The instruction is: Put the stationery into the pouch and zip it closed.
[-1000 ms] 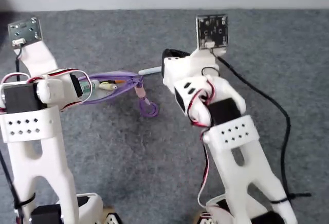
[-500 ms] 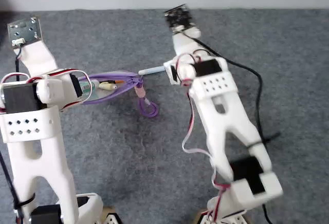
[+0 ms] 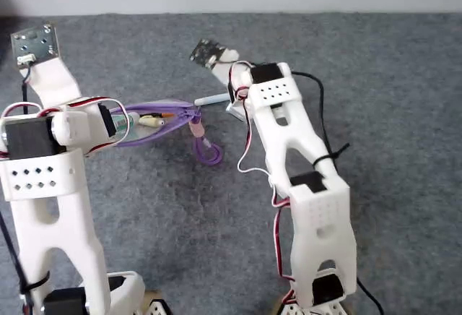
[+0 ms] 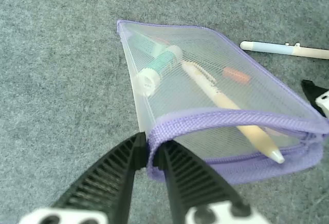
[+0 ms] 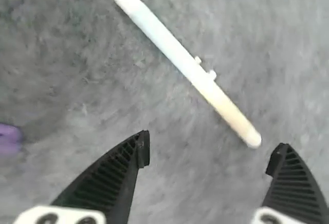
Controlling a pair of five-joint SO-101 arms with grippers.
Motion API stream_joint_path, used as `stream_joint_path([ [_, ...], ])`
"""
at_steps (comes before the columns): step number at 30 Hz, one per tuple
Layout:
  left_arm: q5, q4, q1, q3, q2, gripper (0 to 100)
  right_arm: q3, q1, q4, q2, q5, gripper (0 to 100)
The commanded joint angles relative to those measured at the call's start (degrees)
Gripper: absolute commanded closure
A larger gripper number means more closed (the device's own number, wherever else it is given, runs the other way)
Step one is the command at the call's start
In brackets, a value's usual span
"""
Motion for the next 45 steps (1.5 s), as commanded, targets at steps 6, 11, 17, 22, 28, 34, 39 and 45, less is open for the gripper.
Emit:
stream_joint_path([
  [6,0.09,-0.62,0.26,-2.59,-0.70,99,-19.34,-0.84,0.04,11.56,8.79,62.9],
  [11,0.09,-0.62,0.26,-2.59,-0.44,99,-31.38,-1.89,0.04,20.79,10.37,62.9],
  [17,0.09,-0.62,0.26,-2.59,-0.26,99,-41.58,-4.26,0.48,30.90,11.08,63.0],
  [22,0.00,-0.62,0.26,-2.59,-0.26,99,-44.66,-5.49,0.57,36.18,11.08,68.1],
  [28,0.00,-0.62,0.26,-2.59,-0.26,99,-44.57,-5.93,3.21,36.88,11.08,93.6],
  [34,0.00,-0.62,0.26,-2.59,-0.26,99,-48.00,-5.67,9.54,36.79,10.81,99.0],
  [39,0.00,-0.62,0.26,-2.59,-0.26,99,-55.91,-5.58,18.15,36.79,10.64,99.0],
  [45,0.00,-0.62,0.26,-2.59,-0.62,99,-61.71,-5.23,33.27,34.24,3.43,99.0],
])
